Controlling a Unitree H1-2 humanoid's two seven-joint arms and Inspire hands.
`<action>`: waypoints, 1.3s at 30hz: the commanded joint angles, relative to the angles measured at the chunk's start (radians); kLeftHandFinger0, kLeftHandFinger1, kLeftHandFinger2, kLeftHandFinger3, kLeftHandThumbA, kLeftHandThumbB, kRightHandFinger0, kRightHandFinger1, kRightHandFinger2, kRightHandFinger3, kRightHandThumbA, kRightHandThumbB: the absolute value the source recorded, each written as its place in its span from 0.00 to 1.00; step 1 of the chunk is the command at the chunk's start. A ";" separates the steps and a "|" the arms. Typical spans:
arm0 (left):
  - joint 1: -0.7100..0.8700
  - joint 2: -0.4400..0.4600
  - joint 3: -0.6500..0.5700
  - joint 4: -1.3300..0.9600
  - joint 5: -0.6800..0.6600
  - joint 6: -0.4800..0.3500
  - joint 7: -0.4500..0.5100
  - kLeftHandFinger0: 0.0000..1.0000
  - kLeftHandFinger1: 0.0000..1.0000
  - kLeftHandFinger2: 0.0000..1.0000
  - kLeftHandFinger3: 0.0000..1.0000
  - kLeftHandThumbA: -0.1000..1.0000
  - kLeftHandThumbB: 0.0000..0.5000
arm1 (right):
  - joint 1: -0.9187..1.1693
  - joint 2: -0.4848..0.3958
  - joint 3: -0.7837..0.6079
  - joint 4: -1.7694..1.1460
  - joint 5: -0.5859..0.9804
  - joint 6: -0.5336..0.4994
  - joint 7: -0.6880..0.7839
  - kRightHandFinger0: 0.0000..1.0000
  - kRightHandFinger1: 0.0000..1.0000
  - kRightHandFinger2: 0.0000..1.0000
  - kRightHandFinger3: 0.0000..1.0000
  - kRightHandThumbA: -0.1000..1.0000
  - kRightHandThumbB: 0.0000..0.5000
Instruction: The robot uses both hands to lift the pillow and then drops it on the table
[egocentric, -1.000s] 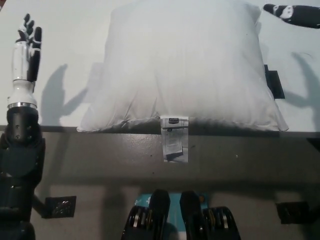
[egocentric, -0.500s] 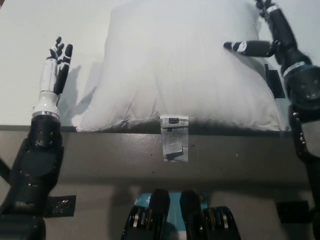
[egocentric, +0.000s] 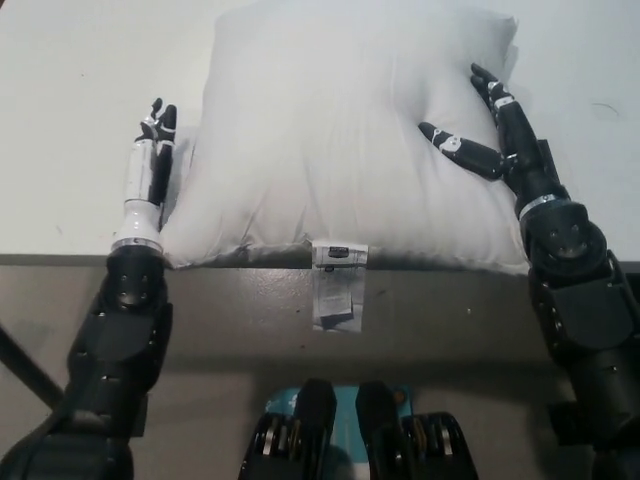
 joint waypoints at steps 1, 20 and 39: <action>-0.062 0.007 0.001 -0.043 -0.034 -0.028 -0.005 1.00 1.00 1.00 1.00 1.00 0.20 | -0.039 0.010 -0.004 0.072 0.032 -0.062 -0.005 1.00 1.00 1.00 1.00 1.00 0.34; -0.103 -0.076 -0.107 -0.089 -0.008 -0.013 -0.060 1.00 1.00 1.00 1.00 1.00 0.24 | -0.035 0.055 -0.003 0.118 0.068 -0.058 -0.024 1.00 1.00 1.00 1.00 1.00 0.32; -0.093 -0.076 -0.105 0.025 -0.031 -0.025 -0.061 1.00 1.00 1.00 1.00 1.00 0.29 | -0.035 0.007 -0.051 0.213 0.124 -0.088 -0.036 1.00 1.00 1.00 1.00 1.00 0.37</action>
